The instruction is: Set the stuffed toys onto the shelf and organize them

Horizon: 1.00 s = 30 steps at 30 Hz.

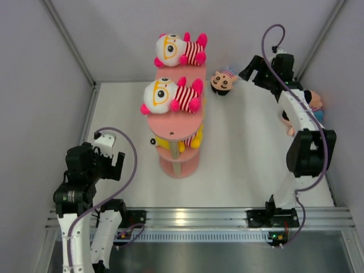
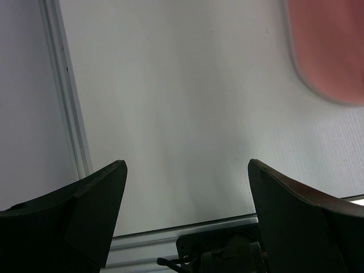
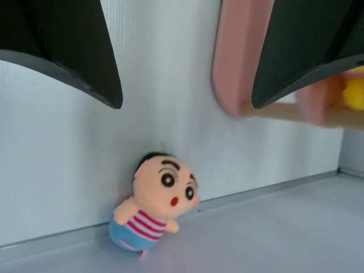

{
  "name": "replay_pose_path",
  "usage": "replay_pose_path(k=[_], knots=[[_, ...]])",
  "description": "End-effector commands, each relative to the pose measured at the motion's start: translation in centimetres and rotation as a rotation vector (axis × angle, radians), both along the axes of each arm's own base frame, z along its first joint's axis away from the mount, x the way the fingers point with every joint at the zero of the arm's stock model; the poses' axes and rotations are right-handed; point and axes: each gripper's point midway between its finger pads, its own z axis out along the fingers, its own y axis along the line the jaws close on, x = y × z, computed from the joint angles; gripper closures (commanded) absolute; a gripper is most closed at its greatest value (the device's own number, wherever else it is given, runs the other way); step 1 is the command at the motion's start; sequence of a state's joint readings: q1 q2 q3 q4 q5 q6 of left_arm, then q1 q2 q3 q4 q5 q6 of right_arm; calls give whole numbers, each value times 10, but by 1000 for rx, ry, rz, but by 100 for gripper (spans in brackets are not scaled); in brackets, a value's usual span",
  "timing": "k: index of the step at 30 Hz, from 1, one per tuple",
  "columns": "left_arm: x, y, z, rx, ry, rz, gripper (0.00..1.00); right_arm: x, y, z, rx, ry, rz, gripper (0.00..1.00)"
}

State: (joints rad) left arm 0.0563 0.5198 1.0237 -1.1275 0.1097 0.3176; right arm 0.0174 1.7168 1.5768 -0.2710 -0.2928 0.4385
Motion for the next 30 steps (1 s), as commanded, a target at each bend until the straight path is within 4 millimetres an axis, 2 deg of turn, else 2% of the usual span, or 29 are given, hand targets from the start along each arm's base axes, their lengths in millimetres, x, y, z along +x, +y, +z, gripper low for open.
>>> replay_pose_path(k=[1,2,4,5,6,7,8,11,14,16,18,19,21,22,23,25,27,28,29,30], knots=[[21,8,0,23,-20,27,7,67,-8,0,-14,-92,-32,7],[24,9,-3,22,-5,32,7,96,-6,-23,9,-63,-31,7],[30,11,-4,25,-4,40,7,122,1,-44,53,-38,-18,9],[33,13,-6,26,2,49,7,144,7,-65,110,-17,-15,10],[35,14,-10,27,17,52,7,155,11,-74,140,-14,-13,11],[36,16,-11,32,26,65,7,169,15,-61,173,-75,5,11],[36,18,-15,32,43,72,8,181,17,-92,231,-38,-15,11],[36,26,-21,48,67,109,8,205,16,-115,336,-72,-71,12],[36,28,-26,45,84,120,8,213,24,-133,391,-79,-76,13],[37,28,-26,36,88,119,8,212,36,-136,394,-85,-50,16],[38,28,-26,34,91,120,8,210,49,-143,400,-79,-27,27],[39,29,-25,32,90,123,8,205,54,-153,404,-57,-23,47],[39,28,-22,31,84,122,8,201,58,-143,438,-75,-22,69],[40,28,-21,28,80,119,8,197,60,-141,451,-77,-13,89],[39,27,-20,27,77,118,8,188,60,-143,460,-53,-19,98],[39,26,-20,21,73,109,8,177,57,-135,458,-56,-19,100],[38,25,-21,22,69,107,8,153,50,-124,450,-54,-58,100],[38,24,-20,21,65,102,8,146,45,-112,450,-99,-81,100],[37,24,-19,24,58,101,8,122,43,-108,459,-85,-97,100],[36,23,-19,22,56,97,8,109,42,-104,465,-89,-105,100]])
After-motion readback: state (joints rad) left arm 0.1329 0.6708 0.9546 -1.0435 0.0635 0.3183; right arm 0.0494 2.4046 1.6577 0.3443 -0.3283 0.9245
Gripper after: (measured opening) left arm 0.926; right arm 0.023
